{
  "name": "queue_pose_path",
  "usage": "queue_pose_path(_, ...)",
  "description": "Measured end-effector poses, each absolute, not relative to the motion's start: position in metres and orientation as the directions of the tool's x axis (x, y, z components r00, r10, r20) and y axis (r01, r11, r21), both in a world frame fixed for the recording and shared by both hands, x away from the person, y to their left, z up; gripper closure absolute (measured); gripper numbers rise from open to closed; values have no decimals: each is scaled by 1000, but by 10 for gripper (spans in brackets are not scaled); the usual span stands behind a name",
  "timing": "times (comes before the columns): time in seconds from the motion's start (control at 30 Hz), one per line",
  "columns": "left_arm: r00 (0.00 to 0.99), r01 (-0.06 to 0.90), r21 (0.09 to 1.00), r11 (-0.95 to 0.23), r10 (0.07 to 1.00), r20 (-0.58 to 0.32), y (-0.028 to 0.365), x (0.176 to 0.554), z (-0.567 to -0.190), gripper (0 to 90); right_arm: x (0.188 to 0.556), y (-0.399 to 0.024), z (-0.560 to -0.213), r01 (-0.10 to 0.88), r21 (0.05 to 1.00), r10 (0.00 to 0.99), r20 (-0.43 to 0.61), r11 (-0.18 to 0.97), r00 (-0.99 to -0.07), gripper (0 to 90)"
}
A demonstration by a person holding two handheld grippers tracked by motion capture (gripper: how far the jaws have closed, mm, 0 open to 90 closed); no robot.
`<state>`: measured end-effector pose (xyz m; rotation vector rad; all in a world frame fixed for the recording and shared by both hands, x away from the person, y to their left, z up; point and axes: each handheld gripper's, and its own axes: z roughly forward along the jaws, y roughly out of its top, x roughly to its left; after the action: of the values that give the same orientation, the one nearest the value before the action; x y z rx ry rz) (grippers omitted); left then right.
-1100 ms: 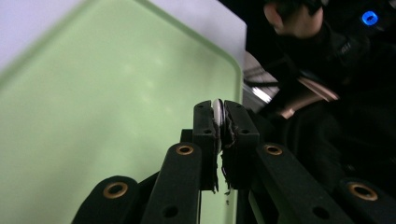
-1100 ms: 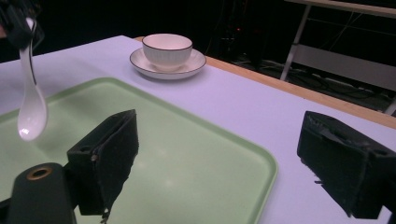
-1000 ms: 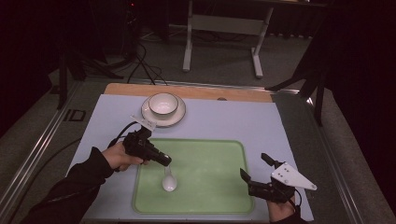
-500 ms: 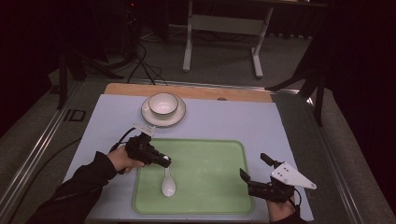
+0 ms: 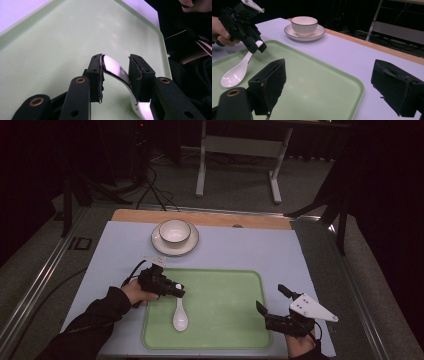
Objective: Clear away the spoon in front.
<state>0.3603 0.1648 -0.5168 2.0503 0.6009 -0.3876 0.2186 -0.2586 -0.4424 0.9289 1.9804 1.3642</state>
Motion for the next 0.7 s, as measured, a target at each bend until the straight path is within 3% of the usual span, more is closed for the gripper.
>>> queue_pose_path(0.3,844,534,723,-438,332,-422,162,359,-523,559,219,-258,-443,232,941,788,-54,245,-614,126)
queue_pose_path(0.7,825,551,720,-422,402,-397,159,361,-533,535,220,-257,-444,241,938,783,-48,249,-621,127)
